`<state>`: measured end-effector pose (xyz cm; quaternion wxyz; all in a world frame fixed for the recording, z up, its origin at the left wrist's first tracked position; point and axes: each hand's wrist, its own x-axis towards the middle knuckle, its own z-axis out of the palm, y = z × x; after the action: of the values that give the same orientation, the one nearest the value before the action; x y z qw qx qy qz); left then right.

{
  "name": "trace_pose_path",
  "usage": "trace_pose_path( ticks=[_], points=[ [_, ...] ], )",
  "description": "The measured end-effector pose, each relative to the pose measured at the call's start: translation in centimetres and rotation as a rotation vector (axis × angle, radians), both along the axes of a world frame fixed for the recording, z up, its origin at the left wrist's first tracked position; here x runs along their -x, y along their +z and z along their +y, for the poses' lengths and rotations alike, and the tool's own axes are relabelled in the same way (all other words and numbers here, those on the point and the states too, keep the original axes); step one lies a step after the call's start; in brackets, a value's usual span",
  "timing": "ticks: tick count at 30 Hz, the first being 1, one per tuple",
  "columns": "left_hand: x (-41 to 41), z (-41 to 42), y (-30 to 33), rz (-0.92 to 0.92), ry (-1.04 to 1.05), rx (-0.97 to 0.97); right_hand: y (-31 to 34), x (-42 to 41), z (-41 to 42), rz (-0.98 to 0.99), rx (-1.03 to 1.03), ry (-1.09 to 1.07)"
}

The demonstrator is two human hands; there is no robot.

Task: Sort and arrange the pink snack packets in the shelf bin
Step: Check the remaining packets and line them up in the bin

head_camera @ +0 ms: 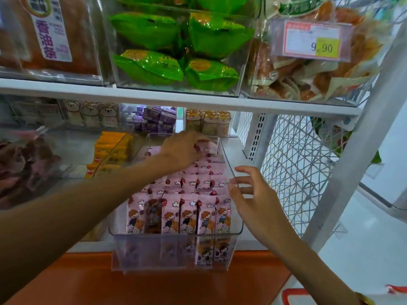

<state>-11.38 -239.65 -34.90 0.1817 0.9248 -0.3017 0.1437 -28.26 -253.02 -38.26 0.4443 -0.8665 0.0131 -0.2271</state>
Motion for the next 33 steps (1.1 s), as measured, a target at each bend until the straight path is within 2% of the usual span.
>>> trace_pose_path(
  ticks=[2, 8, 12, 15, 19, 23, 26, 29, 31, 33],
  points=[
    [-0.8, -0.3, 0.9, -0.013, -0.027, -0.014, 0.0, 0.0, -0.4, 0.003, -0.03, 0.018],
    [-2.8, -2.7, 0.6, -0.064, -0.002, 0.126, 0.0, 0.1, -0.7, -0.011, -0.072, 0.06],
    [-3.9, -4.0, -0.9, -0.028, 0.014, 0.048, -0.1, -0.1, -0.6, -0.02, -0.06, 0.047],
    [-4.3, -4.2, -2.1, 0.072, -0.034, -0.079, -0.2, -0.1, -0.7, -0.02, -0.048, 0.046],
    [-4.7, -2.9, -1.7, 0.14, -0.132, -0.111, -0.3, -0.2, -0.8, -0.008, -0.02, 0.035],
    [-4.3, -2.9, -1.2, 0.026, -0.133, -0.118, -0.2, 0.1, -0.7, 0.012, 0.016, 0.024],
    [-4.0, -3.4, -1.4, 0.038, -0.101, -0.098, -0.2, 0.4, -0.7, 0.039, 0.077, 0.013],
    [-3.8, -3.7, -1.3, 0.046, -0.063, 0.039, -0.1, 0.8, -0.6, 0.047, 0.132, 0.0],
    [-3.4, -4.0, -1.0, 0.105, -0.038, 0.262, 0.0, 1.0, -0.6, 0.051, 0.171, -0.003],
    [-2.6, -4.4, -0.1, 0.24, -0.031, 0.559, 0.0, 1.1, -0.6, 0.053, 0.2, -0.006]
  ],
)
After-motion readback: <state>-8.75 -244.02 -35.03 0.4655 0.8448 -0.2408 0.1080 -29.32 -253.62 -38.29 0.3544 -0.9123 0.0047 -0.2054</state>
